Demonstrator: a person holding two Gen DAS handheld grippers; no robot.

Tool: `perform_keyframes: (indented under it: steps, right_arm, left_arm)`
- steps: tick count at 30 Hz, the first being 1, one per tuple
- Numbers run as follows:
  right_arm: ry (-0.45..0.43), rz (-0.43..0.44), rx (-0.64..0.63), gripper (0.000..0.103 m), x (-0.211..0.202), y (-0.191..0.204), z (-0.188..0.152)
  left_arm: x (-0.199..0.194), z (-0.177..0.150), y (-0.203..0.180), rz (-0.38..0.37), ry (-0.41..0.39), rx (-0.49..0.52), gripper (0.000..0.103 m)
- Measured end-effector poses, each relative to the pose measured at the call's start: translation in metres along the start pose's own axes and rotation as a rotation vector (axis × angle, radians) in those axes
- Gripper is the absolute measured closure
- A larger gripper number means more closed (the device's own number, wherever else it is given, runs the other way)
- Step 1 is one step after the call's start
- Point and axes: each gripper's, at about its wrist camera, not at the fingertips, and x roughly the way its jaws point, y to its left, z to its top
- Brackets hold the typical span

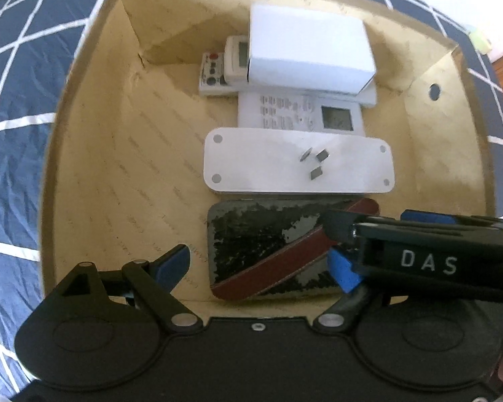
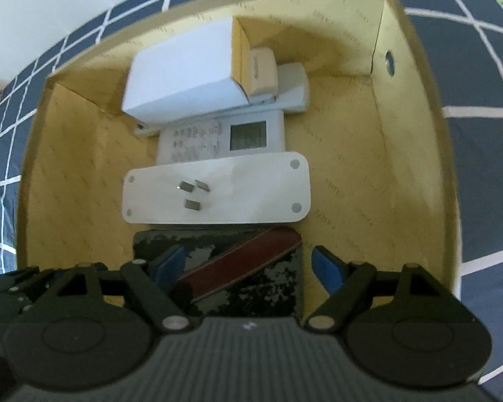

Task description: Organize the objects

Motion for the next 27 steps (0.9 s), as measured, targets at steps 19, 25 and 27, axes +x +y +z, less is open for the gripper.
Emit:
perform_keyframes:
  steps: [19, 25, 27]
  right_arm:
    - [-0.156, 0.034, -0.019, 0.009, -0.104, -0.006, -0.011]
    - [-0.176, 0.022, -0.061, 0.002, -0.123, -0.006, -0.017]
    - [-0.18, 0.012, -0.066, 0.001, -0.127, -0.007, -0.019]
  left_arm:
    - [-0.079, 0.02, -0.003, 0.039, -0.16, -0.027, 0.007]
    - [-0.099, 0.017, -0.003, 0.06, -0.203, -0.024, 0.0]
    - [-0.104, 0.017, -0.001, 0.063, -0.211, -0.033, 0.0]
